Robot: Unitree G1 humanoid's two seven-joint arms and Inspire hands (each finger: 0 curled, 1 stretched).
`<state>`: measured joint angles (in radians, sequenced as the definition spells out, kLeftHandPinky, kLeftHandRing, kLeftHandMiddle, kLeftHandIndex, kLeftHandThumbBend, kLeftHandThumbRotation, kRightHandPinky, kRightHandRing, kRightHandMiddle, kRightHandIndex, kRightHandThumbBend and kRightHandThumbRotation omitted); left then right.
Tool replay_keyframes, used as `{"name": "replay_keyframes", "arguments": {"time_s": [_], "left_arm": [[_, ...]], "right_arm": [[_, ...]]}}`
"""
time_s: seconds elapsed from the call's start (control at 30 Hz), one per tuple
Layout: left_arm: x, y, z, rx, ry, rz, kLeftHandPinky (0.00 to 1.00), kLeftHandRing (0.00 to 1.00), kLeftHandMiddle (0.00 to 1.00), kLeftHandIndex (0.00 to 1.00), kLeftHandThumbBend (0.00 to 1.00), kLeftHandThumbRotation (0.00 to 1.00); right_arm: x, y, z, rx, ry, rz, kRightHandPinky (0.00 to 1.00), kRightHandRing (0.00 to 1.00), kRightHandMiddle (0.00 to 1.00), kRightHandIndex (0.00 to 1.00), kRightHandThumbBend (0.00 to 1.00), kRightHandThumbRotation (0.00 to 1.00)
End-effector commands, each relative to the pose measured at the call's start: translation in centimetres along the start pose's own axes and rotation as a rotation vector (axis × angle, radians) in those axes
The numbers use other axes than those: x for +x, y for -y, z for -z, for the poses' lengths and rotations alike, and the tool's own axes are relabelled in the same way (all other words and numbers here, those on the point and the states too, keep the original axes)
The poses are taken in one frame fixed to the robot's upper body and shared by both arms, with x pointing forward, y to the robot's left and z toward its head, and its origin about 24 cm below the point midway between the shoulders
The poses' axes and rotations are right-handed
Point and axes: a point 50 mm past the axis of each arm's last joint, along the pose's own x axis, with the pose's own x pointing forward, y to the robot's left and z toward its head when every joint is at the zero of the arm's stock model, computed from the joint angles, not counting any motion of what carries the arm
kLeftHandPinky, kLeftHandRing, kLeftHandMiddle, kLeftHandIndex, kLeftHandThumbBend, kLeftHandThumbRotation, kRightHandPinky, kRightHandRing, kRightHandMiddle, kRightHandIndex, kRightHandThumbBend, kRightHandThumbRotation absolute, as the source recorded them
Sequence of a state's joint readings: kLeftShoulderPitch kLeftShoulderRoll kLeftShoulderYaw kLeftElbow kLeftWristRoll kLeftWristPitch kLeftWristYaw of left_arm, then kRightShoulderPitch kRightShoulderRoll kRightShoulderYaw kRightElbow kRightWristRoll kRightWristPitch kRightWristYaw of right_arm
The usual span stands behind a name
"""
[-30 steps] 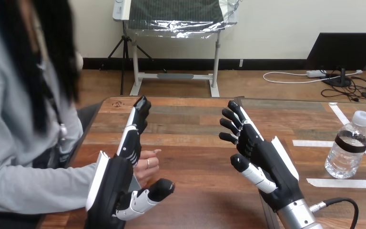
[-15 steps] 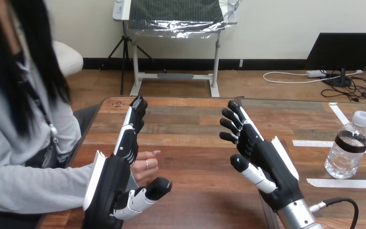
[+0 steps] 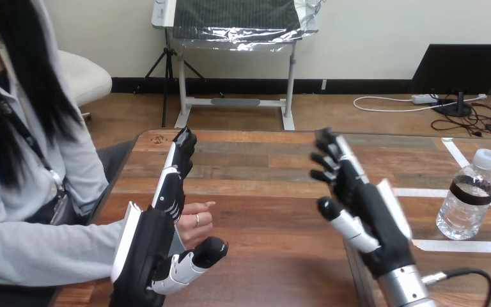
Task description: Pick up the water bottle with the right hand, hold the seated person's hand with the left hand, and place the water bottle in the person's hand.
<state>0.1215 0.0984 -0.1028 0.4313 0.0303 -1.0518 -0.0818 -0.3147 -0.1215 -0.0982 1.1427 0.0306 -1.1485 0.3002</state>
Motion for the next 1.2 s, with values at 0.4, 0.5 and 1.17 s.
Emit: {"name": "replay_keyframes", "arguments": {"time_s": [0.4, 0.5, 1.17], "left_arm": [[1.2, -0.1, -0.6, -0.019, 0.065, -0.016, 1.00, 1.00, 1.00, 1.00, 1.00, 0.76], [1.2, -0.1, -0.6, -0.023, 0.063, -0.016, 1.00, 1.00, 1.00, 1.00, 1.00, 0.76], [1.2, -0.2, -0.5, -0.035, 0.058, -0.015, 1.00, 1.00, 1.00, 1.00, 1.00, 0.76]], "right_arm": [[2.2, 4.3, -2.7, -0.117, 0.160, 0.292, 0.88, 0.94, 0.98, 1.00, 1.00, 0.72], [2.2, 4.7, -2.9, -0.123, 0.172, 0.336, 0.88, 0.95, 0.98, 1.00, 1.00, 0.71], [1.4, 6.9, -4.0, -0.168, 0.271, 0.527, 0.96, 1.00, 1.00, 1.00, 1.00, 0.66]]}}
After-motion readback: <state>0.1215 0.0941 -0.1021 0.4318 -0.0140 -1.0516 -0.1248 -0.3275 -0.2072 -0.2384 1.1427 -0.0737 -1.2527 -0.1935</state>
